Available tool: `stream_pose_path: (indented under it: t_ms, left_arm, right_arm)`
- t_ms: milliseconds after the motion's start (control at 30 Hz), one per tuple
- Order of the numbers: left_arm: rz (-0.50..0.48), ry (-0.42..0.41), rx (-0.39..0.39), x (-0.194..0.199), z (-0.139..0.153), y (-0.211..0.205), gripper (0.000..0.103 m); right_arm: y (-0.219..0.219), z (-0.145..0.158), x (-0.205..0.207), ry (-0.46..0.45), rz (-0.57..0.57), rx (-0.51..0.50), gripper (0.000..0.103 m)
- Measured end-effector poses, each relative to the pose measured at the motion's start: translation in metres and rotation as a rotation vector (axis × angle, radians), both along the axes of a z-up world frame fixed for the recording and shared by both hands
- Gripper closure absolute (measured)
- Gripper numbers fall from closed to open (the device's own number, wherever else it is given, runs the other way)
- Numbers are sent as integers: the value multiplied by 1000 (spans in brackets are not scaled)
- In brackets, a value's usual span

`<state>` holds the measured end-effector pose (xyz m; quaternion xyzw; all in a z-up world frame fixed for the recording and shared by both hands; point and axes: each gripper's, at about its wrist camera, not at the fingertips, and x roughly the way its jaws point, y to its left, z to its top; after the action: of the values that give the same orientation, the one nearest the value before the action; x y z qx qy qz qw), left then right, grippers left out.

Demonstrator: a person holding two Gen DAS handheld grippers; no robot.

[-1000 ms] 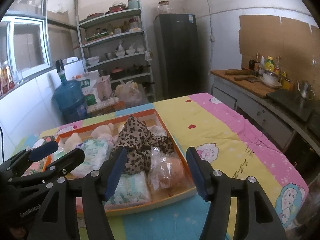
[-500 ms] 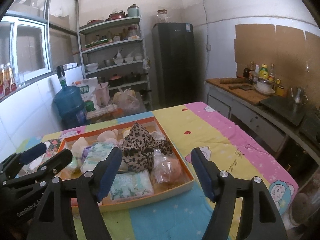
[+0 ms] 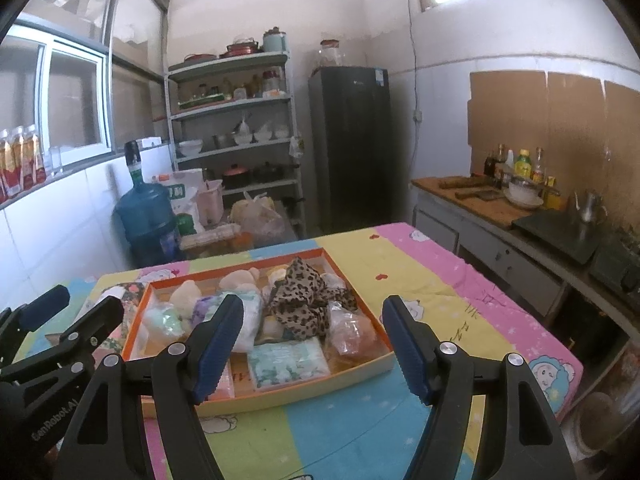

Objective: Organize soft objects

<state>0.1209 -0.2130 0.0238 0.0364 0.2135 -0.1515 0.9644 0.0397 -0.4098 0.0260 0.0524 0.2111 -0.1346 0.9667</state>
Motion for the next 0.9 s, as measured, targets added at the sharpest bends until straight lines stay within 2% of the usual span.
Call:
stream_pose_path:
  t_ms: [900]
  left_arm:
    - [133,-38,-25,-51,10,88,29]
  right_arm:
    - [84,21,-40,-45,95,-35,29]
